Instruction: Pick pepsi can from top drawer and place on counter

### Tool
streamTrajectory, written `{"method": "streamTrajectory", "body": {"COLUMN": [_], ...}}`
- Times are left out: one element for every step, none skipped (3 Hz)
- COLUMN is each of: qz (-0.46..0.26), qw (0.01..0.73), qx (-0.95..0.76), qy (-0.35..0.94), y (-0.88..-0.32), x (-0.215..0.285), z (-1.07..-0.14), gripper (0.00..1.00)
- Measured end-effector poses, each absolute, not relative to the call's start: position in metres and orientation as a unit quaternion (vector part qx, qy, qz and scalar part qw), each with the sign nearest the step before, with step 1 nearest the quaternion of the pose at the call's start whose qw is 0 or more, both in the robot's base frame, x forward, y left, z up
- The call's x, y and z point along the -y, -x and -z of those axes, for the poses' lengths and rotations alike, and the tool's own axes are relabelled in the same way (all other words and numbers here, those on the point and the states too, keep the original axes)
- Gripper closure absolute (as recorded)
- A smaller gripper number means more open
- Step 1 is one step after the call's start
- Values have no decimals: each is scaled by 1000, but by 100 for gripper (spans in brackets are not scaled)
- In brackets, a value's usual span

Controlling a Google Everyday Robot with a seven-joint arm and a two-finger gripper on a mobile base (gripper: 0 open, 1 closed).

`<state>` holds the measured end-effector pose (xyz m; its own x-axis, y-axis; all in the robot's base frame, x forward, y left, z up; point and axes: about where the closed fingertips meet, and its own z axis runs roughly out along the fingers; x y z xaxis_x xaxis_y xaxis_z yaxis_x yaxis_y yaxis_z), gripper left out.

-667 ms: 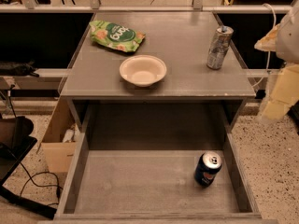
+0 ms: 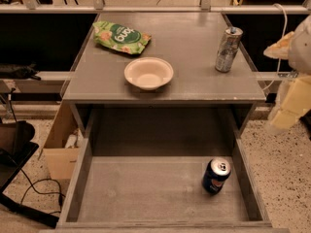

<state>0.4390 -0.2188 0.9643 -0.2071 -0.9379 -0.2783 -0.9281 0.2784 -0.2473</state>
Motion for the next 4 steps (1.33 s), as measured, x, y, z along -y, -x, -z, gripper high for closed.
{"method": "streamTrajectory", "body": {"qz": [-38, -100, -173, -221], "qw": [233, 269, 314, 360], "qx": [-764, -750, -727, -704], "qy": [601, 595, 586, 571], "y": [-441, -437, -429, -424], "x": [220, 222, 215, 208], "z": [-932, -891, -838, -789], "gripper": [0, 0, 0, 0]}}
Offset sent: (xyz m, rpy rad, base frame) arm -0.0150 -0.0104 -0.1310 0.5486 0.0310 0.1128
